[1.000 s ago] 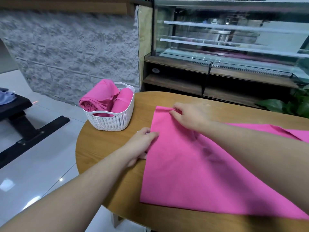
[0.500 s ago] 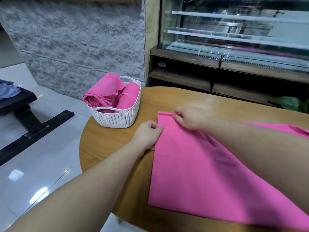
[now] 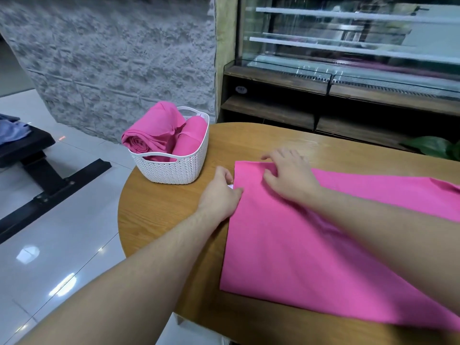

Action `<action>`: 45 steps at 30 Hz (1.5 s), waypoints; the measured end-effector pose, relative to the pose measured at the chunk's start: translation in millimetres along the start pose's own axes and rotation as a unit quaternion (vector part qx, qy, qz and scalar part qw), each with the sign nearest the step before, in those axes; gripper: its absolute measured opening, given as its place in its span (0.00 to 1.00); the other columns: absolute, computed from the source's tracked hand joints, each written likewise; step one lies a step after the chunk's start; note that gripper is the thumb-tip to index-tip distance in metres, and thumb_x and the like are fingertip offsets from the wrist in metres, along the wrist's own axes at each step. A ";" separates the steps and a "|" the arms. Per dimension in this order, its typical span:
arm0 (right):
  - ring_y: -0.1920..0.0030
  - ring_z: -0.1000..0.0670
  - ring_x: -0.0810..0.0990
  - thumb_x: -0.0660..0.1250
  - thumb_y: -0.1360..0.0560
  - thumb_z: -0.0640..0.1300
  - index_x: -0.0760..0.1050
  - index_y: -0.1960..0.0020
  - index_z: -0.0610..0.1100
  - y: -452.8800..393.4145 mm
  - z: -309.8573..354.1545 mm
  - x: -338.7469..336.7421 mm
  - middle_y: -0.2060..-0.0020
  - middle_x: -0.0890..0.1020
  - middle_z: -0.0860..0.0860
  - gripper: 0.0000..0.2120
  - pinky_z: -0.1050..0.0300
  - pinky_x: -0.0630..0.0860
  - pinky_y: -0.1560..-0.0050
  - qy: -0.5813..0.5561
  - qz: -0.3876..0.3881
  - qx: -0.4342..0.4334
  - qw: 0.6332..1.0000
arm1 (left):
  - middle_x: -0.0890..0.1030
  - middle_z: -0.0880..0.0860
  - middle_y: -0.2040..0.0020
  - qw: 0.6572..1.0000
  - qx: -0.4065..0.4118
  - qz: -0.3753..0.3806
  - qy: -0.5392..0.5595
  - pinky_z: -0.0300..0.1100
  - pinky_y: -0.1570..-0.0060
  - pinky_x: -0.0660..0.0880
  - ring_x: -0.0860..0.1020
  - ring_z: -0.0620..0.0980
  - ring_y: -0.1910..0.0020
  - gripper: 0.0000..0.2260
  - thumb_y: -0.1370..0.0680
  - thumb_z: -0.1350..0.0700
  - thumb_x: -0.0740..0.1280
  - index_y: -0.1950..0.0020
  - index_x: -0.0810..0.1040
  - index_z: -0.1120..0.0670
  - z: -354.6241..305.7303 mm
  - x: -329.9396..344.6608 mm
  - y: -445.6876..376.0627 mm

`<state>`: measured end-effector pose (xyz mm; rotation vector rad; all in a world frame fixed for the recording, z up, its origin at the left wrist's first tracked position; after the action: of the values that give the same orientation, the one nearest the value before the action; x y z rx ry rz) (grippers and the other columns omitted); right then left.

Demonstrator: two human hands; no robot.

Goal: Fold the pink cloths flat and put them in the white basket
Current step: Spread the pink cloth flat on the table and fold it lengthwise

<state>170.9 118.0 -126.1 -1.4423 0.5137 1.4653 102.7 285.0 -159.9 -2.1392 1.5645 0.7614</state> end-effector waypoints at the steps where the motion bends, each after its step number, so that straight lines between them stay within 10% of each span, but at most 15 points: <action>1: 0.34 0.47 0.68 0.63 0.24 0.50 0.73 0.35 0.52 11.1 1.9 -2.2 0.36 0.74 0.51 0.18 0.46 0.65 0.36 0.006 0.013 -0.014 1.000 | 0.75 0.48 0.62 1.000 0.003 -0.004 -0.005 0.45 0.60 0.67 0.75 0.54 0.59 0.13 0.23 0.52 0.70 0.49 0.65 0.52 -0.2 0.7 0.1; 9: 0.20 0.48 0.44 0.41 0.20 0.68 0.46 0.22 0.67 69.5 -9.0 12.2 0.20 0.47 0.57 0.27 0.34 0.42 0.24 0.058 0.245 0.096 0.963 | 0.76 0.46 0.64 0.999 0.033 -0.002 -0.018 0.45 0.55 0.71 0.77 0.52 0.58 0.06 0.21 0.52 0.69 0.54 0.73 0.51 -2.6 1.6 2.5; 17: 0.20 0.47 0.44 0.43 0.25 0.74 0.47 0.23 0.67 73.6 -10.9 14.9 0.20 0.49 0.57 0.32 0.29 0.39 0.27 0.044 0.205 0.077 0.975 | 0.81 0.48 0.59 0.964 -0.040 0.214 0.151 0.35 0.70 0.65 0.74 0.46 0.66 0.05 0.21 0.50 0.68 0.53 0.82 0.48 -18.7 0.4 50.3; 24: 0.23 0.48 0.58 0.53 0.26 0.67 0.65 0.26 0.63 94.9 -16.0 -17.1 0.23 0.63 0.57 0.29 0.36 0.55 0.25 -0.091 0.105 0.070 0.988 | 0.84 0.49 0.51 0.915 -0.089 0.347 0.186 0.45 0.58 0.80 0.80 0.46 0.55 0.11 0.21 0.53 0.69 0.39 0.80 0.45 -10.0 -19.8 86.7; 36: 0.20 0.50 0.45 0.42 0.20 0.67 0.48 0.23 0.69 156.9 -4.4 -13.2 0.21 0.49 0.61 0.25 0.27 0.41 0.27 0.043 0.194 0.081 0.977 | 0.79 0.48 0.42 0.930 -0.075 0.340 0.117 0.40 0.68 0.78 0.78 0.43 0.60 0.16 0.18 0.61 0.62 0.37 0.79 0.42 -8.4 -22.8 123.7; 45: 0.20 0.47 0.41 0.40 0.20 0.67 0.46 0.23 0.68 160.3 13.8 -7.9 0.20 0.47 0.59 0.26 0.23 0.36 0.31 0.042 0.202 0.135 0.969 | 0.76 0.49 0.62 0.970 -0.018 0.234 -0.062 0.37 0.70 0.70 0.71 0.45 0.70 0.09 0.19 0.61 0.65 0.48 0.82 0.49 -2.7 -36.3 114.8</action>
<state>27.6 57.7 -168.3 -1.2313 1.0671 1.5762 -14.5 275.2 -133.8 -1.7167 2.0238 1.0535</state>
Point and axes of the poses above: each hand's wrist, its own y-axis away from the middle knuckle, its own x-axis out of the palm, z = x × y, the point moved 4 cm from there along -y, towards the middle knuckle
